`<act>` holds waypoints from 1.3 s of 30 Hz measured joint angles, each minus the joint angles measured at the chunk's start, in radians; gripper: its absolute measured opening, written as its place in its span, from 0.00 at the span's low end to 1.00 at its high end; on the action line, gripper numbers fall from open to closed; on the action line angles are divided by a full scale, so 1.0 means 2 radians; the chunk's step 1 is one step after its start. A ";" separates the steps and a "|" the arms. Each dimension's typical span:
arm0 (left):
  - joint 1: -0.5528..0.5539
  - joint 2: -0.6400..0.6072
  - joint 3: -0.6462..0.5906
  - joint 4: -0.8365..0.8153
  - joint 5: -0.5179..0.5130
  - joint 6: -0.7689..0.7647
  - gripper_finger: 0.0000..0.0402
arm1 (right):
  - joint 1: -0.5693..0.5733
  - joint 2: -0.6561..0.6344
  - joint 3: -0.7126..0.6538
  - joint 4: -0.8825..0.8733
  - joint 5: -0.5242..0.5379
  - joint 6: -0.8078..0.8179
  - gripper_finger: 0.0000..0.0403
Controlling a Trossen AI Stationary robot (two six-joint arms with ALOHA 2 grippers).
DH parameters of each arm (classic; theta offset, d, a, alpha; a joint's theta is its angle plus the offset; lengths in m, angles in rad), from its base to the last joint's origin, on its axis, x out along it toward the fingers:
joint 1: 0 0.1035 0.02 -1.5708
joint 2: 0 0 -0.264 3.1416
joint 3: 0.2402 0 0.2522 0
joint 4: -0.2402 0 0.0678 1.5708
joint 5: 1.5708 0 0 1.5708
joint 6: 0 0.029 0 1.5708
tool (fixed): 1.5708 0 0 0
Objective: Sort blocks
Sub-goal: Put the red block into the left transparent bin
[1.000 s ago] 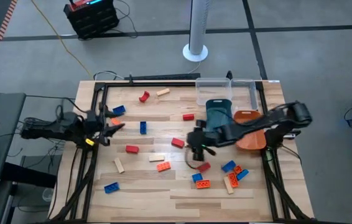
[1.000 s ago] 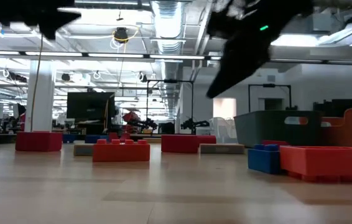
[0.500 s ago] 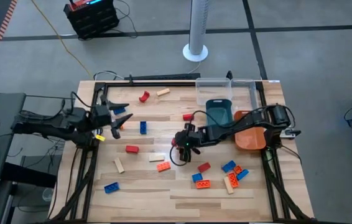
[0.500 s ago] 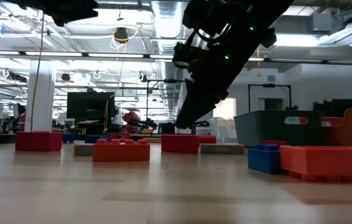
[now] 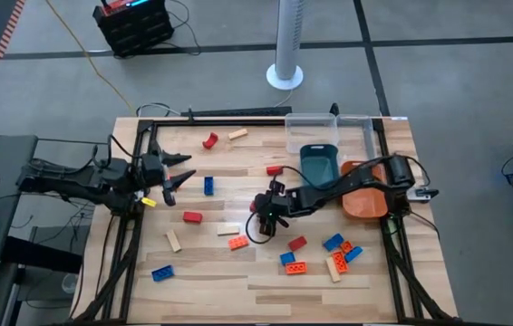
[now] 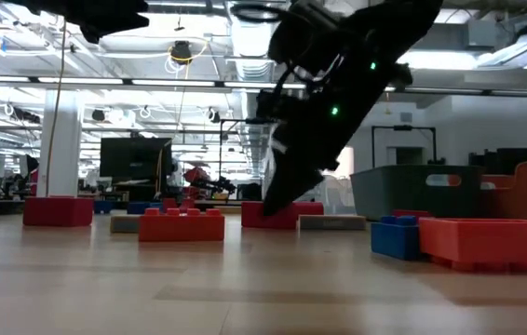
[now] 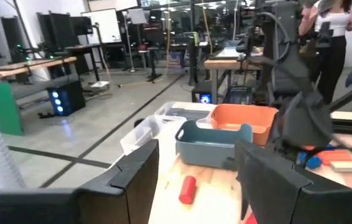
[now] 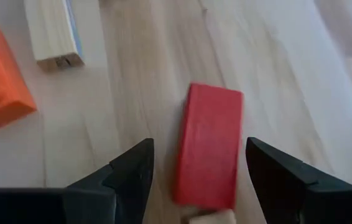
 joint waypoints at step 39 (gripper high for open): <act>0.025 0.041 -0.048 0.035 -0.075 0.038 0.51 | -0.180 -0.185 0.081 -0.215 -0.013 -0.191 0.29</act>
